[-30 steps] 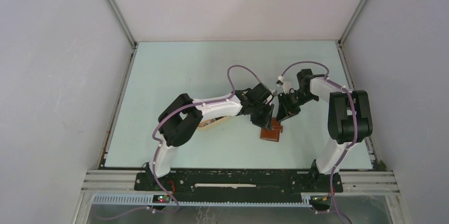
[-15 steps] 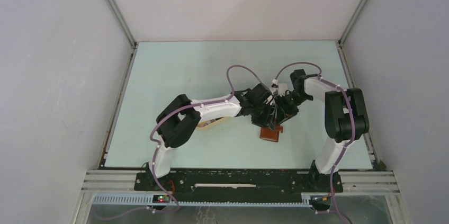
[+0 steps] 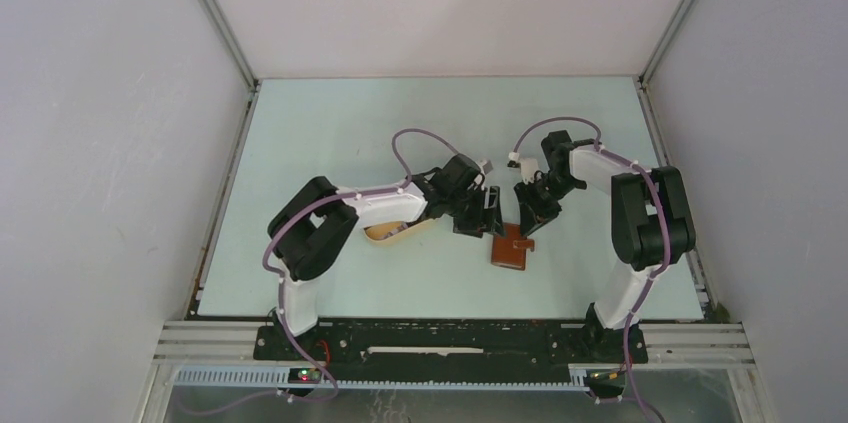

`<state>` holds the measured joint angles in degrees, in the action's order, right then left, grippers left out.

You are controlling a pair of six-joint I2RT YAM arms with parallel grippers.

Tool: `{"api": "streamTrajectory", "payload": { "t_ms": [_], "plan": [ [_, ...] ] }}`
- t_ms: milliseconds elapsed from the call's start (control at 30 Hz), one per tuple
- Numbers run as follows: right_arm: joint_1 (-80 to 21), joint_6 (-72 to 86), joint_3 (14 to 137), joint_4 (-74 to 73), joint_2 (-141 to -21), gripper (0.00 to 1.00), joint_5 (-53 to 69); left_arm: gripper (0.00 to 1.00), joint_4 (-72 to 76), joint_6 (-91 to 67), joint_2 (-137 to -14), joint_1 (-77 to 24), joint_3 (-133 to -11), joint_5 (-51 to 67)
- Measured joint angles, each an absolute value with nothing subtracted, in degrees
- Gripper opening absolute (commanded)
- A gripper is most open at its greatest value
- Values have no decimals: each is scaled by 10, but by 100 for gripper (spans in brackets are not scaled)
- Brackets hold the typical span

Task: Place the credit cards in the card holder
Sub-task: Close the card holder at the center of the board.

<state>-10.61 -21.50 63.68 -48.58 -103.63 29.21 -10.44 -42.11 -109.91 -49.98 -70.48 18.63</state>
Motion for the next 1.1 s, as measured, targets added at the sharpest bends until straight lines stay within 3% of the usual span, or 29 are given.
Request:
{"api": "streamTrajectory", "payload": {
  "t_ms": [400, 733, 900, 1100],
  "plan": [
    [-106, -215, 637, -489, -1036, 26, 290, 67, -44, -492, -1158, -500, -705, 285],
    [-107, -215, 638, -493, -1036, 25, 286, 44, 5, -543, -1200, -496, -705, 354],
    [-107, -216, 639, -498, -1036, 26, 284, 17, 13, -557, -1216, -494, -710, 380],
    [-101, -218, 639, -506, -1035, 33, 286, 8, 16, -559, -1220, -489, -719, 406]
  ]
}}
